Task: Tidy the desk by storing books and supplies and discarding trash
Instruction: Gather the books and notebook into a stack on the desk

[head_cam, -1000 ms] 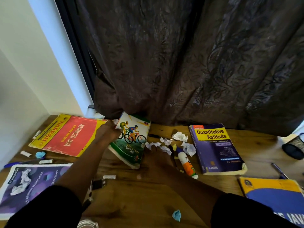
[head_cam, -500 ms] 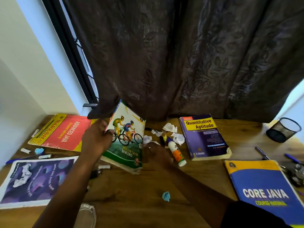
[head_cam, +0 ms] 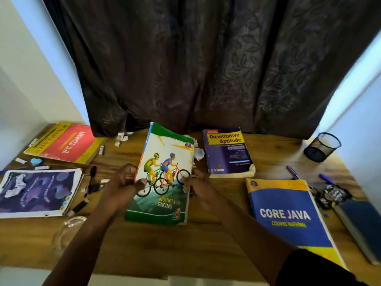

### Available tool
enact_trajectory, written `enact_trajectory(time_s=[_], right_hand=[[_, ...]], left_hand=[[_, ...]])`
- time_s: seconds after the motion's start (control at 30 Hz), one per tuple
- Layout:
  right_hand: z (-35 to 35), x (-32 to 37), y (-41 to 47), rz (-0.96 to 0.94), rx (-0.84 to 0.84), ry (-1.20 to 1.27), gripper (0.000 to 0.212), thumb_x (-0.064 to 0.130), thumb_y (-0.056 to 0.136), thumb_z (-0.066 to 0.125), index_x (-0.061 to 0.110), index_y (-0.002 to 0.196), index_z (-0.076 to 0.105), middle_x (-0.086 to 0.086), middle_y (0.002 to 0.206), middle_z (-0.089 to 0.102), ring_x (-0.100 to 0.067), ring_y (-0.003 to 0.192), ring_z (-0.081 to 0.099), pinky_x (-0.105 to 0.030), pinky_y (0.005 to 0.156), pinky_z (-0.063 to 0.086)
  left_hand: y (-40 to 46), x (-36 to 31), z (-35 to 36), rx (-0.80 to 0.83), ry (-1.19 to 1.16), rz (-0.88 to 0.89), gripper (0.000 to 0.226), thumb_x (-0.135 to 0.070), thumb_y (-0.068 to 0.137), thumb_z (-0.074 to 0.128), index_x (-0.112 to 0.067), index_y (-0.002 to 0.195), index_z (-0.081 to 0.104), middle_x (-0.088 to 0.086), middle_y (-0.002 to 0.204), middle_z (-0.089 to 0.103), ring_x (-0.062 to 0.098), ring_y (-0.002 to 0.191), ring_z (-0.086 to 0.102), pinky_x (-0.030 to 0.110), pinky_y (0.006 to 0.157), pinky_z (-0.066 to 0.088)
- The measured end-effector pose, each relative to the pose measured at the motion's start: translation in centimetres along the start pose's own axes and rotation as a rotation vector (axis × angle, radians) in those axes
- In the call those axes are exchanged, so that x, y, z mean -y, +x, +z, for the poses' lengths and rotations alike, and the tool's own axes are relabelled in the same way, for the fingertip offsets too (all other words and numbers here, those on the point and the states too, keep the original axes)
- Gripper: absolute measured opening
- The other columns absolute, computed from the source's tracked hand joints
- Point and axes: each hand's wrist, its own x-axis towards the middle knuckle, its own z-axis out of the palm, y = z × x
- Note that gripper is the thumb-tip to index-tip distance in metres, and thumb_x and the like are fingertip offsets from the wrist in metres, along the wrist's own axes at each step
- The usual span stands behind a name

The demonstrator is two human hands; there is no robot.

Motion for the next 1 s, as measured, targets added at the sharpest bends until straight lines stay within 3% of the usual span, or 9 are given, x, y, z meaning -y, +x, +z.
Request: enact_trajectory(time_s=[0.1, 0.2, 0.33, 0.4, 0.47, 0.6, 0.67, 0.83, 1.0], right_hand=[[-4.2, -0.7, -2.3, -0.026, -0.097, -0.170, 0.026, 0.011, 0.092, 0.072, 0.012, 0.117, 0.066, -0.004, 0.103, 0.072, -0.019, 0.092, 0.069, -0.028, 0.068, 0.057], [-8.4, -1.8, -5.0, 0.006, -0.176, -0.373, 0.028, 0.021, 0.091, 0.073, 0.019, 0.118, 0.067, 0.003, 0.103, 0.073, -0.012, 0.089, 0.070, -0.032, 0.075, 0.061], [-12.9, -4.0, -8.5, -0.007, -0.229, -0.834, 0.028, 0.036, 0.088, 0.076, 0.024, 0.112, 0.069, 0.012, 0.097, 0.072, 0.002, 0.079, 0.065, -0.014, 0.060, 0.048], [-14.0, -5.0, -9.7, -0.065, -0.257, -0.913, 0.032, 0.038, 0.085, 0.078, 0.024, 0.113, 0.071, 0.009, 0.105, 0.076, 0.001, 0.080, 0.067, -0.009, 0.059, 0.047], [-14.5, -5.4, -10.5, -0.076, -0.270, -0.933, 0.029, 0.035, 0.086, 0.078, 0.023, 0.112, 0.071, 0.007, 0.105, 0.076, 0.006, 0.069, 0.061, -0.005, 0.049, 0.043], [-15.3, -5.7, -10.7, -0.095, -0.307, -0.990, 0.027, 0.036, 0.086, 0.078, 0.021, 0.108, 0.071, 0.006, 0.100, 0.074, -0.004, 0.081, 0.069, -0.011, 0.056, 0.050], [-15.5, -5.5, -10.6, -0.110, -0.318, -1.044, 0.026, 0.035, 0.084, 0.077, 0.019, 0.104, 0.070, 0.002, 0.098, 0.073, -0.014, 0.086, 0.072, -0.026, 0.064, 0.060], [-16.2, -4.8, -11.0, -0.130, -0.273, -1.232, 0.024, 0.024, 0.094, 0.068, 0.010, 0.113, 0.063, -0.009, 0.111, 0.067, -0.024, 0.100, 0.067, -0.026, 0.068, 0.045], [-15.9, -4.6, -11.0, -0.174, -0.250, -1.306, 0.023, 0.021, 0.096, 0.067, 0.010, 0.115, 0.060, -0.010, 0.109, 0.069, -0.025, 0.099, 0.069, -0.032, 0.075, 0.058]], left_hand=[[-1.5, 0.9, 3.6, 0.125, -0.012, -0.060, 0.017, -0.008, 0.084, 0.081, -0.015, 0.085, 0.066, 0.002, 0.076, 0.076, 0.018, 0.069, 0.066, 0.029, 0.061, 0.044], [-2.8, 2.0, 7.4, 0.191, 0.056, -0.071, 0.017, -0.015, 0.080, 0.086, -0.016, 0.080, 0.069, 0.002, 0.077, 0.076, 0.024, 0.074, 0.070, 0.034, 0.066, 0.048], [-5.5, 3.0, 12.2, 0.205, 0.113, -0.071, 0.023, -0.012, 0.078, 0.087, -0.003, 0.085, 0.067, 0.011, 0.076, 0.071, 0.022, 0.071, 0.061, 0.032, 0.063, 0.045], [-6.3, 3.8, 13.9, 0.215, 0.134, -0.113, 0.022, -0.005, 0.079, 0.085, -0.012, 0.083, 0.065, 0.008, 0.079, 0.072, 0.024, 0.075, 0.064, 0.038, 0.069, 0.052], [-6.5, 4.8, 15.2, 0.226, 0.182, -0.156, 0.029, -0.014, 0.076, 0.089, -0.024, 0.082, 0.062, 0.003, 0.082, 0.072, 0.025, 0.080, 0.068, 0.046, 0.078, 0.058], [-6.5, 5.5, 16.8, 0.223, 0.329, -0.142, 0.028, -0.032, 0.069, 0.092, -0.019, 0.078, 0.068, -0.001, 0.073, 0.073, 0.020, 0.071, 0.071, 0.040, 0.065, 0.058], [-7.2, 4.1, 17.0, 0.192, 0.358, -0.128, 0.028, -0.035, 0.068, 0.091, -0.019, 0.076, 0.070, -0.002, 0.072, 0.074, 0.018, 0.069, 0.072, 0.041, 0.066, 0.059], [-8.6, 2.1, 18.1, 0.096, 0.527, -0.037, 0.020, -0.035, 0.087, 0.078, -0.026, 0.103, 0.071, -0.007, 0.098, 0.071, 0.012, 0.089, 0.065, 0.024, 0.071, 0.042], [-9.2, 2.4, 18.5, 0.014, 0.596, -0.005, 0.023, -0.033, 0.086, 0.078, -0.027, 0.108, 0.074, -0.003, 0.107, 0.076, 0.017, 0.095, 0.069, 0.024, 0.075, 0.044]])
